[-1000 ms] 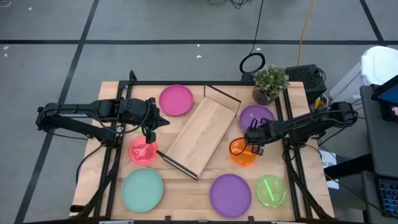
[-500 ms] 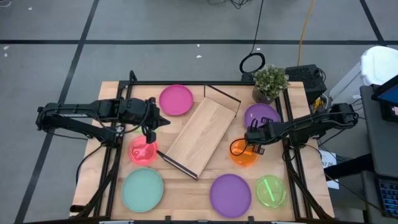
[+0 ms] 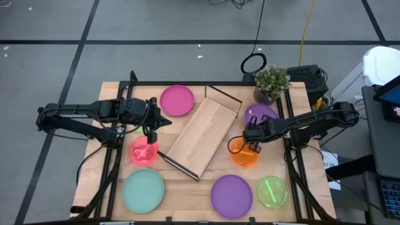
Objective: Place and stack plates onto a shelf
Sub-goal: Put the top violet plate on the shelf, then put the top green plate on the shelf
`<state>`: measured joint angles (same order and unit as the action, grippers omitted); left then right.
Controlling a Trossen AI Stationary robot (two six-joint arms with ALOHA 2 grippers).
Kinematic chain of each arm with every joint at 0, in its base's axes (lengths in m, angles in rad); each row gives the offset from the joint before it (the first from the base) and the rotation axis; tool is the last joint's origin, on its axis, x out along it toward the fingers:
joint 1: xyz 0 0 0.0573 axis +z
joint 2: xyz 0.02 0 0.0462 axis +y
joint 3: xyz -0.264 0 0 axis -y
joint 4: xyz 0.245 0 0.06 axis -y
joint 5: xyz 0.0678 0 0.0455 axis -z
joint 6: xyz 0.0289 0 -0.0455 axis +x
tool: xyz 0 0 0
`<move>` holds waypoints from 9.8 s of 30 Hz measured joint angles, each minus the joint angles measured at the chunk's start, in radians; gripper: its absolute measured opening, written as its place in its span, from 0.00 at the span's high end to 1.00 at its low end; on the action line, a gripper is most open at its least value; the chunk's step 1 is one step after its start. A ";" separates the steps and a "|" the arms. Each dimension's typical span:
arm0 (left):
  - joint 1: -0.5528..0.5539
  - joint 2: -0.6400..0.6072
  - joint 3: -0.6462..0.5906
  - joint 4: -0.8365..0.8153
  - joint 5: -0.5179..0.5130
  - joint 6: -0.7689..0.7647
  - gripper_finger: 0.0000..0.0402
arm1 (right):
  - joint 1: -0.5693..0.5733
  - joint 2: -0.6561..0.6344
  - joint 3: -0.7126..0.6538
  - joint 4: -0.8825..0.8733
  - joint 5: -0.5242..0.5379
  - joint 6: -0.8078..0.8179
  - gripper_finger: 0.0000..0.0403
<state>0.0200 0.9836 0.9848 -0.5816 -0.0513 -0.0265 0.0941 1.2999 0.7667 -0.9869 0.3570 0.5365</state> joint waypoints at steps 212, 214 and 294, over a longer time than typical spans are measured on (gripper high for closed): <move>0.007 0.230 -0.278 -0.306 -0.177 -0.500 0.75 | 0.246 0.084 0.385 0.439 0.220 -0.661 0.84; 0.028 0.249 -0.278 -0.299 -0.177 -0.500 0.75 | 0.246 0.084 0.385 0.439 0.220 -0.661 0.84; 0.130 0.438 -0.321 -0.131 -0.192 -0.375 0.71 | 0.246 0.084 0.385 0.445 0.218 -0.653 0.84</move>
<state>0.1501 1.4216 0.6636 -0.7125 -0.2436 -0.4011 0.3401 1.3842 1.1519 -0.5422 0.5751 -0.1165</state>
